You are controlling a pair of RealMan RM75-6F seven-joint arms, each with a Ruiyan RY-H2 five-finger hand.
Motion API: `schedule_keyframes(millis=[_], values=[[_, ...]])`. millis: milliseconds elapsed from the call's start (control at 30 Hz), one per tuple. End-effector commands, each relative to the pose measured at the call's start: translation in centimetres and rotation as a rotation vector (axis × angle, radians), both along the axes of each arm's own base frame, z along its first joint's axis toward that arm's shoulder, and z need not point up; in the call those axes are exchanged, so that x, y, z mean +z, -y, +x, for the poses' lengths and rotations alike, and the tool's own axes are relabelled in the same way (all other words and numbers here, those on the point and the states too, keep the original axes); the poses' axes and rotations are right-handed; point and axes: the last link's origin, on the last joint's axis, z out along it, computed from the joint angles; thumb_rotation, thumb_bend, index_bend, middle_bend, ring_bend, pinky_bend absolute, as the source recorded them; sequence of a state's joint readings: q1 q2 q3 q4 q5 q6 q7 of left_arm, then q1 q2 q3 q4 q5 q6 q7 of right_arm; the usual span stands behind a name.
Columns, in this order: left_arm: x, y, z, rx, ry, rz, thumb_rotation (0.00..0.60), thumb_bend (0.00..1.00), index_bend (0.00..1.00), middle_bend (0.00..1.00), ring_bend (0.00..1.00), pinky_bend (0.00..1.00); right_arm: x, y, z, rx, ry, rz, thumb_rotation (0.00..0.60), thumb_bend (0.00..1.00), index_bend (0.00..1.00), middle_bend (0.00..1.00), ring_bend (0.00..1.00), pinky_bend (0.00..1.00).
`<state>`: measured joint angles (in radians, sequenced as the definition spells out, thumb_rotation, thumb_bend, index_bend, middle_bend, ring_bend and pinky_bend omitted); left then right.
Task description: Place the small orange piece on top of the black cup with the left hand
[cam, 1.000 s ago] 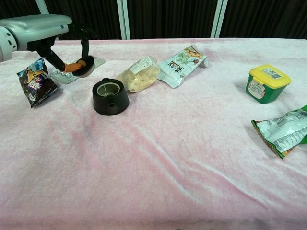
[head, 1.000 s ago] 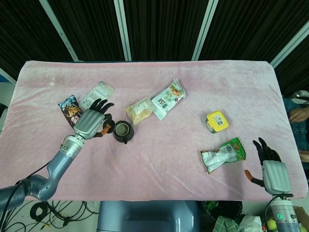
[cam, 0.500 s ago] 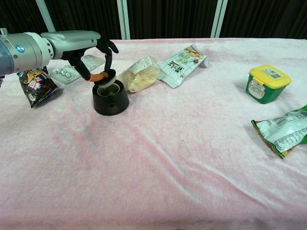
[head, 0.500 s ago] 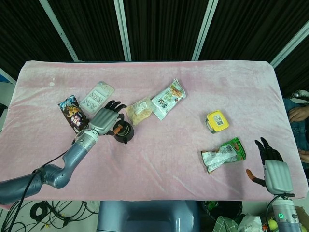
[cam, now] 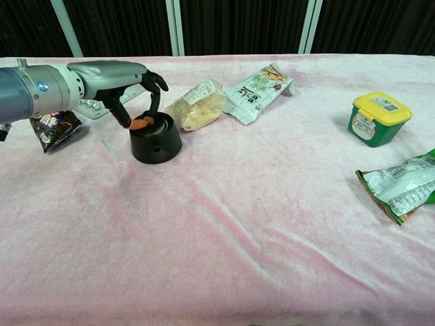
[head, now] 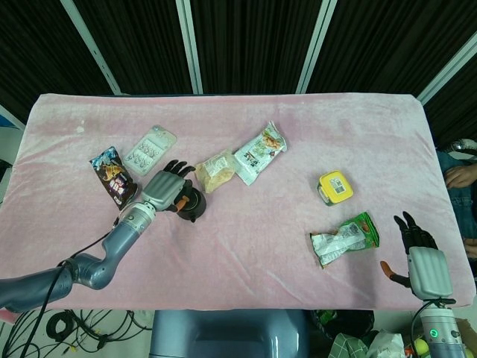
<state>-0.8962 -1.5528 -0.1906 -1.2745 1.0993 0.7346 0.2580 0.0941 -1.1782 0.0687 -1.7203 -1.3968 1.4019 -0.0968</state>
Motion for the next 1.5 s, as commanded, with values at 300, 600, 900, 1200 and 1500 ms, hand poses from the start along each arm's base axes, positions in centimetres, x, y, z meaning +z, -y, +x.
schedule_keyframes(millis=[300, 600, 900, 1200, 1500], values=[[-0.9, -0.2, -0.1, 0.007, -0.015, -0.003, 0.600, 0.40, 0.57, 0.12, 0.00, 0.00, 0.0, 0.0, 0.0, 0.002, 0.001, 0.001, 0.600, 0.17, 0.05, 0.01, 0.14, 0.16], [-0.8, -0.2, -0.3, 0.010, -0.015, 0.008, 0.600, 0.40, 0.57, 0.12, 0.00, 0.00, -0.1, 0.0, 0.1, 0.002, 0.004, 0.002, 0.600, 0.17, 0.05, 0.01, 0.14, 0.16], [-0.8, -0.3, -0.6, 0.018, -0.034, 0.006, 0.600, 0.40, 0.55, 0.11, 0.00, 0.00, -0.3, 0.2, 0.3, -0.001, 0.004, 0.005, 0.600, 0.17, 0.05, 0.01, 0.14, 0.16], [0.0, -0.2, 0.0, 0.029, 0.029, 0.024, 0.600, 0.29, 0.00, 0.07, 0.00, 0.00, -0.2, 0.2, 0.2, -0.001, 0.004, 0.005, 0.600, 0.17, 0.05, 0.01, 0.14, 0.16], [5.6, 0.6, 0.2, 0.024, 0.145, 0.121, 0.600, 0.29, 0.02, 0.07, 0.00, 0.00, -0.3, 0.2, 0.2, 0.000, 0.004, 0.006, 0.600, 0.17, 0.05, 0.01, 0.14, 0.16]])
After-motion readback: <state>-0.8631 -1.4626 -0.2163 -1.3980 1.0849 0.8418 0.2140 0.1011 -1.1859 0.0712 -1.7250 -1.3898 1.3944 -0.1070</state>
